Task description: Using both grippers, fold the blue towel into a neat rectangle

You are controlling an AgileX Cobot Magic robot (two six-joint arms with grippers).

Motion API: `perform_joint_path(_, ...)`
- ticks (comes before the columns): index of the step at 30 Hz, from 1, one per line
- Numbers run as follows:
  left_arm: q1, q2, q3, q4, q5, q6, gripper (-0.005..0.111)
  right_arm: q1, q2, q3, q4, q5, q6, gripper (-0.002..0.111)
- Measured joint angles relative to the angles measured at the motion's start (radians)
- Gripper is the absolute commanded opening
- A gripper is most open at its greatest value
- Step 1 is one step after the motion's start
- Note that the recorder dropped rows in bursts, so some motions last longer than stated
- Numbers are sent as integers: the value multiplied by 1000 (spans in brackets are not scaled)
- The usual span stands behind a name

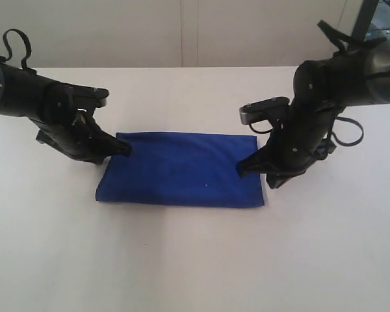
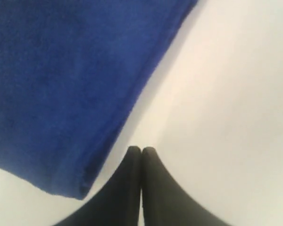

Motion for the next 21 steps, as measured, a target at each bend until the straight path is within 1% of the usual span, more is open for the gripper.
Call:
perform_joint_path(2,5,-28,7,38,51,0,0,-8,-30,0,-36,0,29,0)
perform_joint_path(4,7,-63,7,50,71,0,0,-10,-65,0,-59,-12,40,0)
perform_joint_path(7,2,-110,7,23,73,2,0,-8,-96,0,-40,-63,44,0)
perform_joint_path(9,-18,-119,7,7,73,14,0,7,-99,0,-11,-102,46,0)
perform_joint_path(11,-49,-119,7,-2,73,22,0,23,-89,0,16,-131,52,0)
perform_joint_path(12,-79,-113,7,-8,60,26,0,39,-67,0,51,-166,52,0)
perform_joint_path(14,-102,-94,7,-13,39,26,0,42,-29,0,86,-220,52,0)
perform_joint_path(18,-107,-36,7,-13,34,26,0,42,50,0,99,-291,52,0)
perform_joint_path(21,-107,-13,7,-11,42,30,0,42,99,0,74,-296,52,0)
